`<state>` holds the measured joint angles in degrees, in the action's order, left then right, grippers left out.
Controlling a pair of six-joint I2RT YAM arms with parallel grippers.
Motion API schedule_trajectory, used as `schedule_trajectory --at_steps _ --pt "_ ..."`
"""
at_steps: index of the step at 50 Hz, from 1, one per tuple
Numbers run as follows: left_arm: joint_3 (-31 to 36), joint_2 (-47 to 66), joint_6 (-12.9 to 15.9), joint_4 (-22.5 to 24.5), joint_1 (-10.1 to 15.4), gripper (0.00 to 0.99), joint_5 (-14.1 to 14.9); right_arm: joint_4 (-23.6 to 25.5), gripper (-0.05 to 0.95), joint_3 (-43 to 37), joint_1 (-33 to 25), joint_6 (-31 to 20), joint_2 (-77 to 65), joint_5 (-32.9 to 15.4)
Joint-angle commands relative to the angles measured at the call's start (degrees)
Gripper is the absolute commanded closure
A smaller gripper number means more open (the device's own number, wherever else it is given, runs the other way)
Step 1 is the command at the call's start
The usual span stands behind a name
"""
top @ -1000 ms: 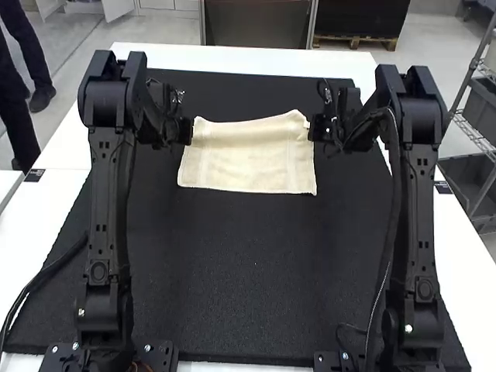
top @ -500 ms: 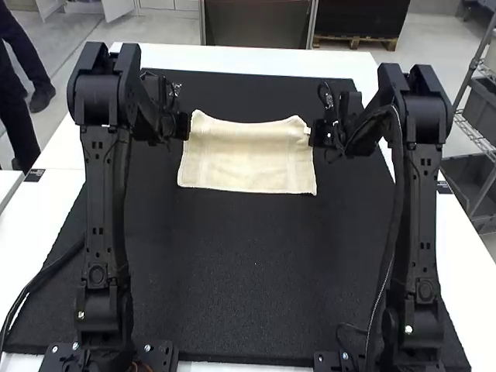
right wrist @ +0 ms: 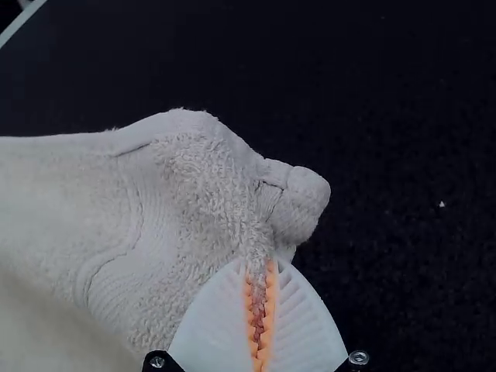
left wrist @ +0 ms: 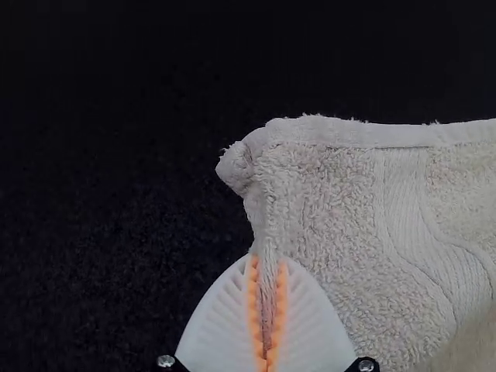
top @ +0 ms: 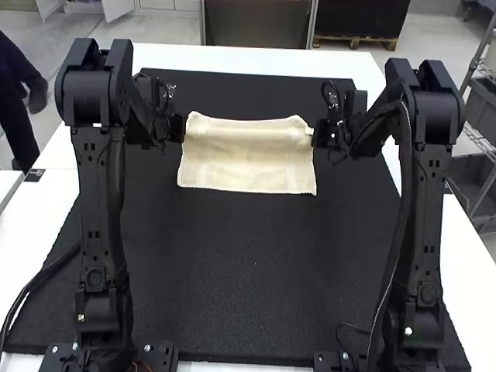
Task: Fold the towel.
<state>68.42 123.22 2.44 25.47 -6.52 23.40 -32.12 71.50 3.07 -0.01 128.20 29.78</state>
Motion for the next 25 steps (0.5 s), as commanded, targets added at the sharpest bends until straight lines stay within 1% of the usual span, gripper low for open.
schedule_trajectory --at_steps 1,25 --pt "-1.2 -2.6 1.4 0.6 -1.8 0.970 -0.5 -0.6 0.92 -1.7 -2.1 -1.2 -3.7 -0.7" --pt "-7.3 -7.9 2.0 2.4 -1.4 0.970 -0.2 -3.0 0.92 -8.9 -1.9 -1.2 -8.6 0.2"
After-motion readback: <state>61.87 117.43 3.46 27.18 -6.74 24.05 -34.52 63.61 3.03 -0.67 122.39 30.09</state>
